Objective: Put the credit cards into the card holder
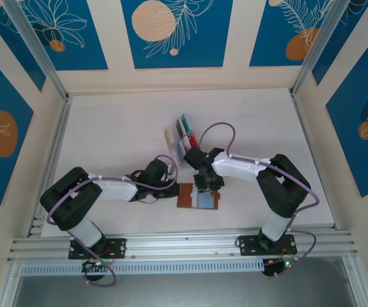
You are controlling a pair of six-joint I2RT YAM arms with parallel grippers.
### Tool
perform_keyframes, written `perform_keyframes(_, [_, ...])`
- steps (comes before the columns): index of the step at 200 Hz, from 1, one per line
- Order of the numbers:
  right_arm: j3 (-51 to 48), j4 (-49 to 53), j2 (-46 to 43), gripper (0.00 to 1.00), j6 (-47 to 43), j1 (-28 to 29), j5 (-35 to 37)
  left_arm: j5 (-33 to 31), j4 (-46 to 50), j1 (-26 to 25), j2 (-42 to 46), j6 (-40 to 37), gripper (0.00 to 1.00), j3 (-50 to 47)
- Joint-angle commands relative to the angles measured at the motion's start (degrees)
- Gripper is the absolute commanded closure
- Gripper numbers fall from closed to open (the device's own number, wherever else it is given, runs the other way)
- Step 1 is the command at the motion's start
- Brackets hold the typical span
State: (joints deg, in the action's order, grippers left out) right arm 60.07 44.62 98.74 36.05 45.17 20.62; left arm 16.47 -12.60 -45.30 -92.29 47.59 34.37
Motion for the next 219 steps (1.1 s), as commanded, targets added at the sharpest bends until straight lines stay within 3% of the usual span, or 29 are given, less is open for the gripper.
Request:
perform_keyframes(1, [0.28,2.29,1.93,0.61,1.57,0.12,2.41,-2.32,5.49,-0.27,-3.28,-0.31,1.00,-2.50])
perform_keyframes(48, [-1.10,0.20,2.56,0.64,2.24,0.52,-0.51,-2.23,5.17,-0.32,-3.25,-0.10,1.00,-2.62])
perform_keyframes(92, [-0.58,0.43,1.84,0.82,2.01,0.80,0.12,-2.03,4.54,-0.32,-3.64,-0.01,1.00,-2.97])
perform_keyframes(145, [-1.27,-2.07,0.28,0.97,1.07,0.10,-3.64,-2.06,3.66,-0.71,-3.70,0.62,1.00,-3.74])
perform_keyframes(158, [-1.01,-1.38,-0.34,0.95,0.95,0.10,-2.68,-2.13,3.64,-0.72,-3.76,0.49,1.00,-3.72])
perform_keyframes(188, [-0.13,1.81,-3.04,0.77,0.80,-0.14,1.94,-2.27,3.25,-0.78,-3.81,0.90,1.00,-4.11])
perform_keyframes(219, [-0.48,1.80,-4.53,0.74,-0.52,-2.31,0.89,-2.06,2.69,-0.86,-4.30,1.07,1.00,-4.14])
